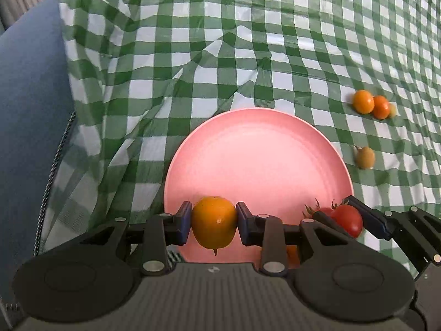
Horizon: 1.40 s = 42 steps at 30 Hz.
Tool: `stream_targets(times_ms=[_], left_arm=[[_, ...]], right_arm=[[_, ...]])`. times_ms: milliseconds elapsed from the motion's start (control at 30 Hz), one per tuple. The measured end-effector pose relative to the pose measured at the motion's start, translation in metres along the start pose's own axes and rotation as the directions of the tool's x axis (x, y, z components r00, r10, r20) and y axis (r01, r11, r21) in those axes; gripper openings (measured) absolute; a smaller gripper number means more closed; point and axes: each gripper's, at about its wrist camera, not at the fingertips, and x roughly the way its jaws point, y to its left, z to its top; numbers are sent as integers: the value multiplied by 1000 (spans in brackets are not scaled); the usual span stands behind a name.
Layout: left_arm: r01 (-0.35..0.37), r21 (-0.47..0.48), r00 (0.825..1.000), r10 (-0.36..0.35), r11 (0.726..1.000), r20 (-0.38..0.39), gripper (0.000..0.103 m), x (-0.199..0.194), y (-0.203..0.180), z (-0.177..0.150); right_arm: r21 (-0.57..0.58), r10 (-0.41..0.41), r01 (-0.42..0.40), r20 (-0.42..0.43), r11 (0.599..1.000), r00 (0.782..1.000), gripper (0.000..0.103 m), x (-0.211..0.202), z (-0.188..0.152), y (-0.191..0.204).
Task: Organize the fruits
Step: 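Open both tools to drop the fruits onto the pink plate, then lift both tools back away from the plate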
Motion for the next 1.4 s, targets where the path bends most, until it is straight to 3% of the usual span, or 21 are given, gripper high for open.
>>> stream_targets(times_ms=[67,133,167,200,267,400,667,867,967,1167,1400], left_arm=[[15,16,1000,-15,1000,17,42,4,-1,5],[34,33,998,-35,999,44,74,1,-3,10],[31,37,997,-33,999,72,100,-3,-3,12],[21,37,993,-25,999,112,103,-11,-3,13],[17,55,986,-26,998,163,103,-23,-3,14],[1,48,986,-9,999,167,103,-50,2,3],[-59,-61,981,69,996,180,103,-128,26,-77],[-114,-92,978,128,989,167,103,-161,29,-133],[-109,-94,979,124,990,163,103,-171,28,-143],[-113,-94,960,133,989,245,103,-200,22,-158],[-114,-73,951,130,991,280,103,-218,13,-170]], right_arm=[[-7,15,-15,-4,1000,1000,31,8,3,0],[-15,38,-38,-5,999,999,36,13,7,0],[-22,39,-39,1,999,999,53,14,11,0],[-31,39,-38,12,999,999,69,12,13,0],[-57,32,-29,43,998,999,81,4,18,2],[-59,26,-22,75,998,997,87,-29,17,1],[10,-43,42,78,999,996,91,-120,-23,7],[65,-22,16,103,998,994,94,-169,-45,13],[58,-24,16,144,998,989,94,-189,-49,18],[53,-26,15,204,998,979,95,-220,-56,21],[55,-28,15,238,998,971,95,-238,-60,23]])
